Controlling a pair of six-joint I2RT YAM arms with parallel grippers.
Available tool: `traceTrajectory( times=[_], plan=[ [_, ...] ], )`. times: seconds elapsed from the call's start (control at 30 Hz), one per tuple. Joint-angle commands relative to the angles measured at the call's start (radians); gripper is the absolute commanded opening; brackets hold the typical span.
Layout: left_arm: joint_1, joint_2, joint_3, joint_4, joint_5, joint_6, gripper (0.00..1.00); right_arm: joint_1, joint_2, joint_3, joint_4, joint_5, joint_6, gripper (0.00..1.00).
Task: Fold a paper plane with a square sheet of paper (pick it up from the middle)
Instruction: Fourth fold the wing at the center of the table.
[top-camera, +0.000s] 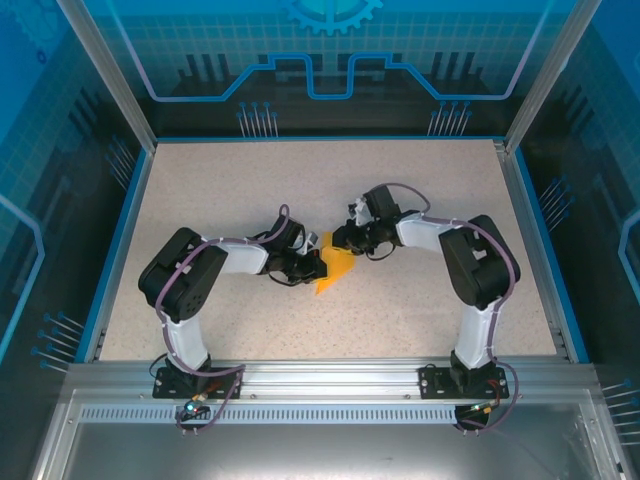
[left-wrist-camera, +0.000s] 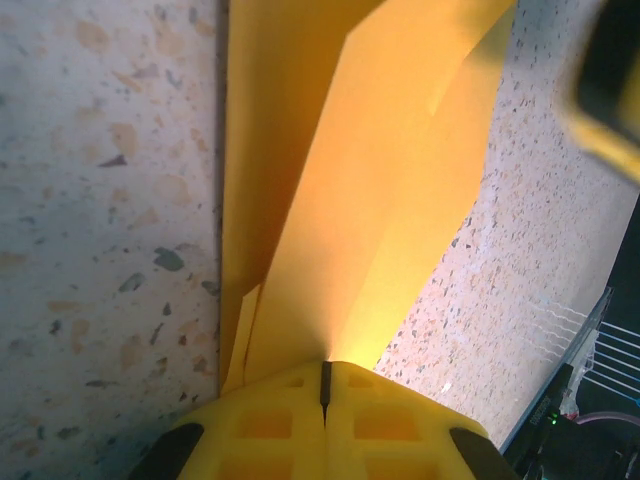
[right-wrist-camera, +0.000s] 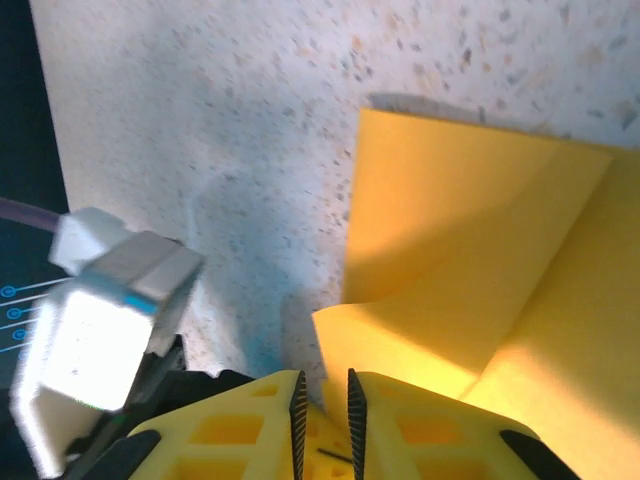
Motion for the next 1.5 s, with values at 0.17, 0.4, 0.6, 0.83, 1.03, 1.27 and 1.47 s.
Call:
traceTrajectory(
  times=[0.17,0.4,0.6,0.83,1.03,1.27,1.47],
  plan=[
    [0.003,0.047,-0.040,-0.121,-0.109,0.021,0.02,0.065,0.017,-0.025,-0.009,0.008,-0.027,0.13],
    [0.004,0.045,-0.042,-0.122,-0.109,0.026,0.02,0.075,0.108,-0.017,0.011,0.043,-0.016,0.11],
    [0.005,0.047,-0.044,-0.134,-0.117,0.036,0.01,0.056,0.144,-0.002,0.001,0.072,-0.016,0.11],
    [0.005,0.046,-0.054,-0.143,-0.123,0.046,0.00,0.022,0.143,0.022,-0.015,0.093,-0.025,0.12],
    [0.005,0.053,-0.057,-0.139,-0.123,0.049,0.00,-0.024,0.170,0.049,-0.019,0.081,-0.037,0.13],
    [0.004,0.053,-0.067,-0.140,-0.122,0.051,0.00,-0.063,0.194,0.092,-0.039,0.081,-0.047,0.14],
    [0.005,0.053,-0.072,-0.136,-0.120,0.052,0.00,-0.091,0.222,0.129,-0.053,0.080,-0.054,0.15]
  ],
)
